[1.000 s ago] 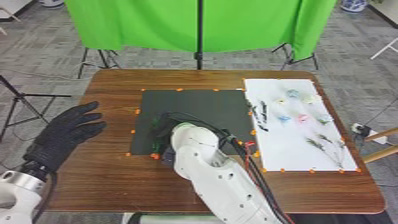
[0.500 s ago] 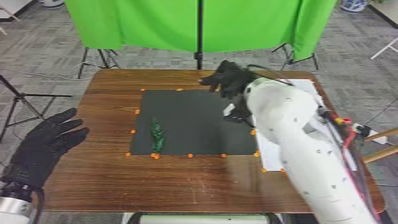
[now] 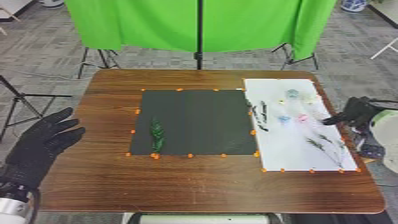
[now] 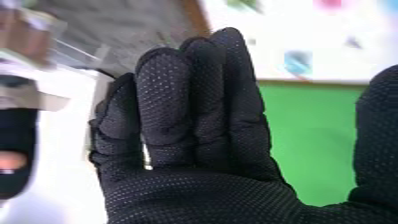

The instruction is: Arrange flowers

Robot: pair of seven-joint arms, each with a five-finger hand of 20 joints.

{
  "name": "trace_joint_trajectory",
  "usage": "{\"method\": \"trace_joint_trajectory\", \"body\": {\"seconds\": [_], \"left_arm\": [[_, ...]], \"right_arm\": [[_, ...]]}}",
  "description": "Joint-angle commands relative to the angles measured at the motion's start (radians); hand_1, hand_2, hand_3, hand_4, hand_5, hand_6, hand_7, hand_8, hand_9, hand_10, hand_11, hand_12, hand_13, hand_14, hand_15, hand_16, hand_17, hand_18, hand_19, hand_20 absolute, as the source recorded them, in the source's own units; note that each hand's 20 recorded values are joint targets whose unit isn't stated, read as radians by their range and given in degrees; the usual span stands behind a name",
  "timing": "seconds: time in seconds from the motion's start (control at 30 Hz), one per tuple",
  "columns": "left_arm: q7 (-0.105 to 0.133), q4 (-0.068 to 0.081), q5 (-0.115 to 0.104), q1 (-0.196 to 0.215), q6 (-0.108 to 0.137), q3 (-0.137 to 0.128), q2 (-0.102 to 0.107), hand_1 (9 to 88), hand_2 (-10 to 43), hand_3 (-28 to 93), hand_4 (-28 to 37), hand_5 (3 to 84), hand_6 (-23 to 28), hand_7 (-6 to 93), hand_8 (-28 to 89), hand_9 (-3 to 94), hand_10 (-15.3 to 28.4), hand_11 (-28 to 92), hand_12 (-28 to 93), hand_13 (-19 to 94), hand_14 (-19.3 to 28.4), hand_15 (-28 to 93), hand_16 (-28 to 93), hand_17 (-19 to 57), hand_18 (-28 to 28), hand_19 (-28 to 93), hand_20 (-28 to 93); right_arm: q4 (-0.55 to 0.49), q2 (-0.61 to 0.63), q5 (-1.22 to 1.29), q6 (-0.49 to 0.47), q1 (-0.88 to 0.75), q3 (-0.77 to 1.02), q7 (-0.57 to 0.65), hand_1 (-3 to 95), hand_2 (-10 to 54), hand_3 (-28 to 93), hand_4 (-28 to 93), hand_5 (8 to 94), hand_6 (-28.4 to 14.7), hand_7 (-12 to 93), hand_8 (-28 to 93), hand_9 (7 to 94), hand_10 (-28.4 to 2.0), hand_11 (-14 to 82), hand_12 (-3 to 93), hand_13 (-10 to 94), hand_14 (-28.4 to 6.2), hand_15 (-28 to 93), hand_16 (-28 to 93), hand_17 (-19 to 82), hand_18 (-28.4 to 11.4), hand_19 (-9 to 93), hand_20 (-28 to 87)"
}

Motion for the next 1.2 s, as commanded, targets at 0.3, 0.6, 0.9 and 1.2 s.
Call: {"method": "trace_joint_trajectory", "body": {"seconds": [0.3, 0.6, 0.9, 1.2], "left_arm": [[-0.017, 0.005, 0.009, 0.016, -0.007, -0.005, -0.017, 27.7, -3.4, 71, -21.5, 32.9, 1.8, 29.0, -14, 28.6, 12.4, 32, 15, 26, 14.8, 44, -1, -4.8, 22.6, 50, 9], [-0.016, 0.005, 0.008, 0.017, -0.002, 0.004, -0.021, 27.8, -3.3, 71, -21.6, 32.9, 1.8, 29.1, -14, 28.6, 12.4, 32, 15, 26, 14.8, 44, -1, -4.8, 22.6, 50, 9], [-0.010, 0.002, 0.008, 0.022, 0.005, 0.007, -0.027, 27.8, -3.2, 71, -21.6, 32.9, 1.8, 29.0, -14, 28.6, 12.4, 32, 15, 26, 14.8, 44, -1, -4.8, 22.6, 50, 9], [-0.001, -0.003, 0.008, 0.035, 0.011, 0.001, -0.032, 27.8, -3.0, 71, -21.7, 33.0, 1.8, 28.9, -14, 28.6, 12.4, 32, 15, 26, 14.8, 44, -1, -4.8, 22.6, 50, 9]], "right_arm": [[0.029, -0.009, -0.051, 0.031, -0.188, 0.030, 0.035, 19.6, -9.5, 61, -28, 62.5, -5.3, 39, -17, 66.0, -14.5, 51.5, 33.3, 64, -11.1, 70, 23, 33, -21.0, 90, 37], [0.070, -0.017, -0.120, 0.124, -0.195, -0.037, -0.011, 28.6, -9.5, 61, -28, 67.9, -2.3, 41, -20, 74.0, -11.6, 49.9, 32.3, 70, -8.8, 68, 23, 36, -20.6, 92, 37], [0.104, -0.026, -0.098, 0.261, -0.214, -0.060, -0.085, 53.7, -9.5, 46, -28, 74.1, 0.4, 46, -8, 82.3, -8.0, 48.4, 32.7, 77, -6.8, 67, 26, 41, -20.0, 93, 41], [0.020, -0.062, 0.010, 0.303, -0.200, 0.008, -0.060, 44.3, -9.5, 78, -28, 83.3, -0.3, 47, 0, 90.6, -6.8, 54.2, 35.2, 84, -7.0, 76, 28, 47, -21.7, 93, 57]]}}
